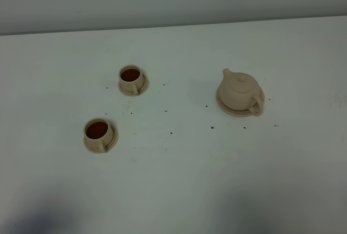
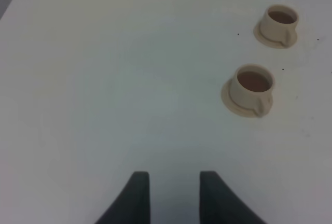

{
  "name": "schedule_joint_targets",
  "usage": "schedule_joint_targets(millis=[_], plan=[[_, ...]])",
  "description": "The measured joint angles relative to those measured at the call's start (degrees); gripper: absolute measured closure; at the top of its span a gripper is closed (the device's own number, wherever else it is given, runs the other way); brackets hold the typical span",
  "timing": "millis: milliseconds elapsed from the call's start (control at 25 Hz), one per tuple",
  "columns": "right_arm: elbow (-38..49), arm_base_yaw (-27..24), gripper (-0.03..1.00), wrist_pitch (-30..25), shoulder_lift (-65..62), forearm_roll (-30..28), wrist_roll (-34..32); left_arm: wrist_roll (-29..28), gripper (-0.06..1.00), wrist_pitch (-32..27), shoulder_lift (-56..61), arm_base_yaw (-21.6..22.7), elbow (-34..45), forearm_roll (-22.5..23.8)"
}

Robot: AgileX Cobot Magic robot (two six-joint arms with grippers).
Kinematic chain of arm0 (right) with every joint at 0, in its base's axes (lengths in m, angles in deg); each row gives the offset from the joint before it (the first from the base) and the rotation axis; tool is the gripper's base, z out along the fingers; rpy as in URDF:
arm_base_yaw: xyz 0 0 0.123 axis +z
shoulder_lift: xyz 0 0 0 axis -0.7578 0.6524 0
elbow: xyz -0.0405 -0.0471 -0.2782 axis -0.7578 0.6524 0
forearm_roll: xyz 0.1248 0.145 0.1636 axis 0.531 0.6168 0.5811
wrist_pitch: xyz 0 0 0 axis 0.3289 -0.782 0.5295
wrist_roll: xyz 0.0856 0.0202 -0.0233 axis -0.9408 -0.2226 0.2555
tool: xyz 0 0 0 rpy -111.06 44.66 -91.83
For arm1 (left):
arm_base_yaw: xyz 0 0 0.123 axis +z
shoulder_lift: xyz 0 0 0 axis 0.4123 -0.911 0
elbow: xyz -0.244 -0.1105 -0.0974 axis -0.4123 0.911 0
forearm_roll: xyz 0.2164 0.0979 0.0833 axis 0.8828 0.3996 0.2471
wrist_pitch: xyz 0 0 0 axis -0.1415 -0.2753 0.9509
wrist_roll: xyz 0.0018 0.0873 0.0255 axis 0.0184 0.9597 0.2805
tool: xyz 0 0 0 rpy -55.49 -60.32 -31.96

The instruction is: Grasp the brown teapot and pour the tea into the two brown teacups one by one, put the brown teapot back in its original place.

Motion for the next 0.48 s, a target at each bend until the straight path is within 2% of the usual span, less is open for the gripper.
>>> schedule_joint_targets(millis=[240, 360, 480], plan=[[0.0, -15.7, 0.65, 0.0, -7.9, -0.1, -0.1, 0.0, 0.66, 0.0, 0.0, 0.0, 0.0, 0.0], [0.0, -19.9, 0.65, 0.0, -12.1, -0.5, -0.1, 0.0, 0.66, 0.0, 0.0, 0.0, 0.0, 0.0], [0.0, -21.2, 0.65, 0.0, -15.9, -0.8, -0.2, 0.0, 0.66, 0.0, 0.0, 0.0, 0.0, 0.0]])
